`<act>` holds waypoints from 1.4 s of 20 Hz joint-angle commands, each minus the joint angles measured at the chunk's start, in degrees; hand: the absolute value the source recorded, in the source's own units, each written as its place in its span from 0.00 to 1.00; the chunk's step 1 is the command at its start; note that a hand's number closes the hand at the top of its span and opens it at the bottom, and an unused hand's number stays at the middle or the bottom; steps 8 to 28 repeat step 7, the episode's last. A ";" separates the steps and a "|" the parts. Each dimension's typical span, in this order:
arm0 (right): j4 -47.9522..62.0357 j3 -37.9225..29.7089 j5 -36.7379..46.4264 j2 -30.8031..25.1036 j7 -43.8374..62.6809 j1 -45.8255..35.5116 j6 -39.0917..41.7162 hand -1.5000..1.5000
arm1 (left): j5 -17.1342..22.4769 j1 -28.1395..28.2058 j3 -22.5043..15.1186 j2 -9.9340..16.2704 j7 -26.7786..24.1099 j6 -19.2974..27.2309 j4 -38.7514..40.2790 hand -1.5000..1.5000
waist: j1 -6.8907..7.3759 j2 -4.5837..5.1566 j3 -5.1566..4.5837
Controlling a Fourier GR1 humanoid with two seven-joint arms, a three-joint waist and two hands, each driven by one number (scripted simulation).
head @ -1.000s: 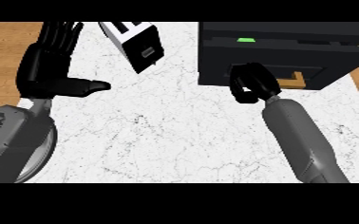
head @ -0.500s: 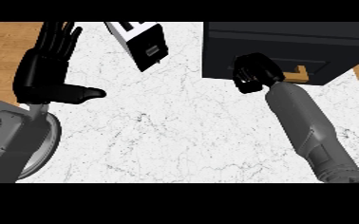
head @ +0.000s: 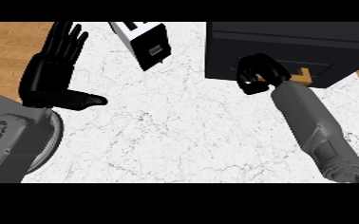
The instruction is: Pick up the cup, place it into the drawer and close the drawer
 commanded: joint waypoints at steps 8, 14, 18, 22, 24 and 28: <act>3.39 -4.84 -2.11 -5.59 4.51 -7.22 -1.56 1.00 | -0.88 1.02 -0.37 -1.19 -2.01 -1.97 2.80 0.00 | 1.32 2.69 0.48; 3.39 -4.84 -2.11 -5.59 4.51 -7.22 -1.56 1.00 | -0.88 1.02 -0.37 -1.19 -2.01 -1.97 2.80 0.00 | 1.32 2.69 0.48; 3.39 -4.84 -2.11 -5.59 4.51 -7.22 -1.56 1.00 | -0.88 1.02 -0.37 -1.19 -2.01 -1.97 2.80 0.00 | 1.32 2.69 0.48; 3.39 -4.84 -2.11 -5.59 4.51 -7.22 -1.56 1.00 | -0.88 1.02 -0.37 -1.19 -2.01 -1.97 2.80 0.00 | 1.32 2.69 0.48; 3.39 -4.84 -2.11 -5.59 4.51 -7.22 -1.56 1.00 | -0.88 1.02 -0.37 -1.19 -2.01 -1.97 2.80 0.00 | 1.32 2.69 0.48; 3.39 -4.84 -2.11 -5.59 4.51 -7.22 -1.56 1.00 | -0.88 1.02 -0.37 -1.19 -2.01 -1.97 2.80 0.00 | 1.32 2.69 0.48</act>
